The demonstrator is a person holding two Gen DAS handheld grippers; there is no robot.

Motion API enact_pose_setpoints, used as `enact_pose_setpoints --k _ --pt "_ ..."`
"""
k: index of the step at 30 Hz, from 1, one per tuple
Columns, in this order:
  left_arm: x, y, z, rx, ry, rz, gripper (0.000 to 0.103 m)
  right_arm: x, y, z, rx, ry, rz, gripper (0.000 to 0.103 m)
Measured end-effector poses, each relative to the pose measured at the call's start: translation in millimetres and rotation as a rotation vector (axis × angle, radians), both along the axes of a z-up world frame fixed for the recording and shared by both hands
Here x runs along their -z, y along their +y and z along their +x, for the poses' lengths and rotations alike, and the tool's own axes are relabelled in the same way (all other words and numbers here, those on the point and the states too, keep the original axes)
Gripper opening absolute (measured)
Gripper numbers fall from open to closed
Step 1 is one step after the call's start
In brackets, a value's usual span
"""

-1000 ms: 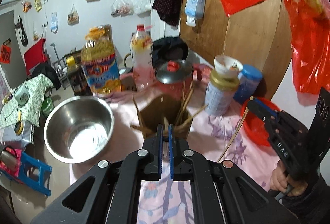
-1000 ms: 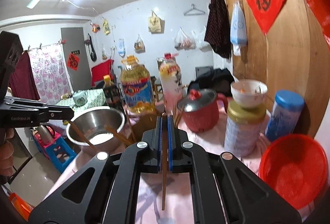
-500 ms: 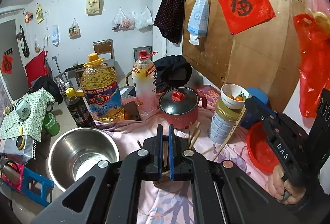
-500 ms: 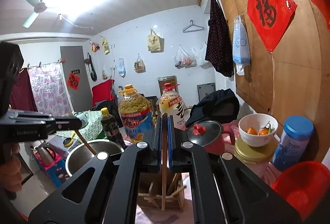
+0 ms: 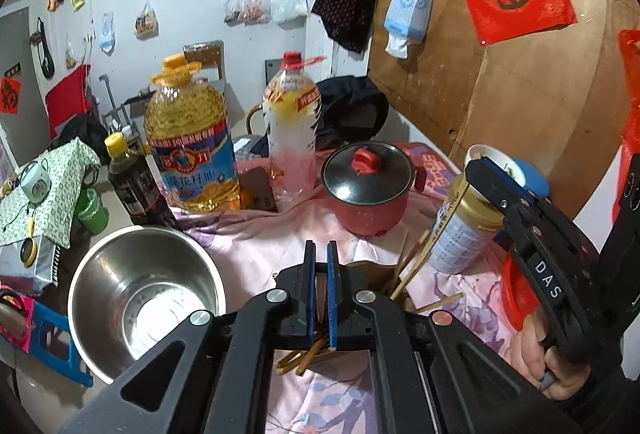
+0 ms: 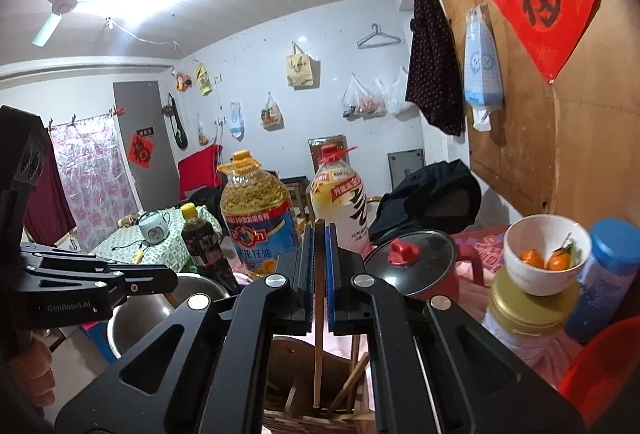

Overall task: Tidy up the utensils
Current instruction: 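Lower both held chopsticks into the wooden holder and open both tools, then raise both open tools up and back from the wooden holder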

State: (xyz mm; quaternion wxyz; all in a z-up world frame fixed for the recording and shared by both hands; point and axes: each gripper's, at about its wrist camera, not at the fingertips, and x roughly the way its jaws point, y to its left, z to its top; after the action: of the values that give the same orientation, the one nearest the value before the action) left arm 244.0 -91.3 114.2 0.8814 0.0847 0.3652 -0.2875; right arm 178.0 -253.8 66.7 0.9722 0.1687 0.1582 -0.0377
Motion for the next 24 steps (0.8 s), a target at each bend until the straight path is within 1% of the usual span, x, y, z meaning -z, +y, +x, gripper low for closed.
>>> enact_pose_setpoints --k 2,3,4,5,6,7,8,11,14,16,18,24 --pt "7.4 -1.7 5.9 -0.004 0.010 0.007 0.006 8.9 2.3 9.1 -0.007 0.017 -0.002 0.006" --pt "12.5 -2.2 9.2 -0.009 0.016 0.011 0.007 16.2 4.1 14.1 -0.015 0.032 -0.004 0.006" --pt "14.8 -2.9 10.6 -0.016 0.014 0.016 0.013 23.2 6.1 18.2 -0.027 0.052 -0.009 0.009" --pt "18.2 -3.4 11.7 -0.028 0.011 0.027 0.041 27.0 6.8 19.9 -0.033 0.065 -0.012 0.010" --pt "19.9 -2.5 11.6 -0.047 0.000 0.032 0.060 32.6 7.6 19.5 -0.037 0.074 -0.010 0.011" --pt "20.4 -1.3 11.2 -0.058 -0.011 0.032 0.062 34.9 7.9 18.8 -0.043 0.077 -0.009 0.011" --pt "21.1 -0.9 11.0 -0.061 -0.017 0.032 0.063 35.8 7.8 18.3 -0.045 0.081 -0.012 0.011" --pt "23.2 1.5 14.3 -0.071 0.003 0.025 0.065 37.8 5.6 14.9 -0.039 0.092 -0.018 0.011" --pt "25.1 7.0 16.1 -0.098 0.018 0.019 0.067 36.7 2.0 13.1 -0.033 0.100 0.000 0.015" --pt "23.4 10.2 13.3 -0.110 0.016 0.018 0.069 34.2 0.4 7.0 -0.024 0.094 0.013 0.020" --pt "20.8 14.4 8.7 -0.121 0.009 0.016 0.074 30.7 0.7 1.5 -0.016 0.090 0.008 0.022" --pt "9.8 22.7 -10.8 -0.139 -0.022 0.015 0.077 14.6 4.0 -18.1 -0.010 0.059 0.005 0.028"
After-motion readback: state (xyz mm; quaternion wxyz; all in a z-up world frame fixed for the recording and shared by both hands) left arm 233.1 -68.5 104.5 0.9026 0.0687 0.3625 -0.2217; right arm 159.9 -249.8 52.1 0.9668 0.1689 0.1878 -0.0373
